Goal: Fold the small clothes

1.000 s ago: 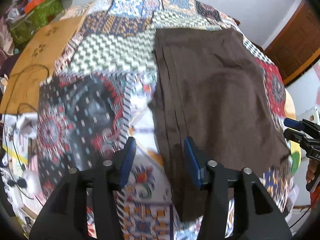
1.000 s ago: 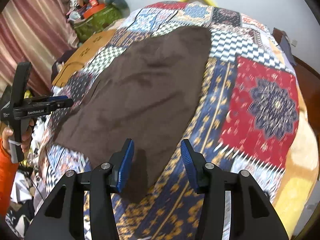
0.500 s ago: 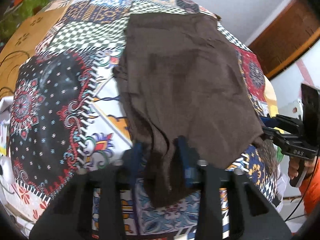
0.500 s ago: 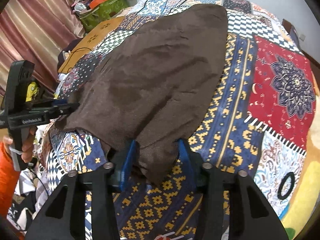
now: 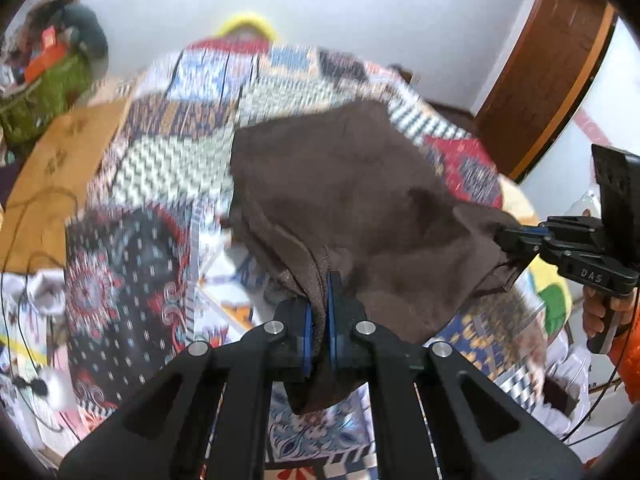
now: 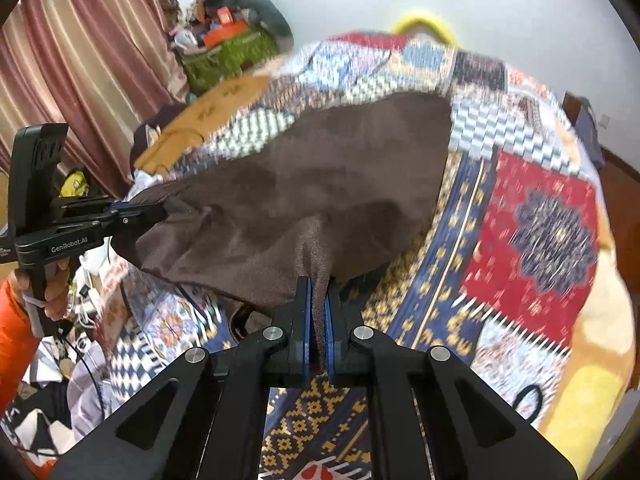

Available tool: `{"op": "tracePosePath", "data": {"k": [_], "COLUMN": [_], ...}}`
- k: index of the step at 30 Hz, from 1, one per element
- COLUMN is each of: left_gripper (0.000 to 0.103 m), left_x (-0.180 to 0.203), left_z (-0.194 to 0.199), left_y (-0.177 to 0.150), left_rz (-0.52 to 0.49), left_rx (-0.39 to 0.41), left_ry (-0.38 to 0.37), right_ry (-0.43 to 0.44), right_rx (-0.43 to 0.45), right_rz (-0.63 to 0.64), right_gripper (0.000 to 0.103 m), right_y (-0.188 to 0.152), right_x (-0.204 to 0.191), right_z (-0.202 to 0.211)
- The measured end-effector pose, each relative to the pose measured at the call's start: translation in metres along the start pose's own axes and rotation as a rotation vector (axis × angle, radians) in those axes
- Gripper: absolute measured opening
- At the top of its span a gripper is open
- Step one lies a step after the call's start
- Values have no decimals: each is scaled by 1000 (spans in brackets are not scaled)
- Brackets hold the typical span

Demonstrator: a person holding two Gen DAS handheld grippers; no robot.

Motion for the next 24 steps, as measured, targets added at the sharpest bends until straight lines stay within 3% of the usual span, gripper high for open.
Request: {"op": "tracePosePath", "data": {"k": [5, 9, 13, 24], "left_gripper": [5, 5, 5, 5], "left_x": [16, 17, 7, -51], "left_z": [32, 42, 29, -63], "left_y": [33, 55, 67, 82], "left_rz": [-24, -12, 37, 274], "left_rx": [114, 141, 96, -99], "left_ry": [-7, 0, 2, -33], "right_ry": [-6, -12, -6, -44], "right_rx": [100, 158, 167, 59], "right_rz": [21, 17, 0, 10], "right_gripper": [5, 5, 5, 5], "right_y": [24, 42, 59, 98], "right_x": [-1, 3, 10, 30], "right_z": [30, 45, 45, -19]}}
Point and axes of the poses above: each gripper's, at about its wrist camera, not at the fingertips, and z roughly against the way its jaws point, x to its right, y to its top, the point moved 4 cm from there along -z, roughly the way its jaws point, and after that the axes turned 3 degrees about x, right-handed, at the moved point
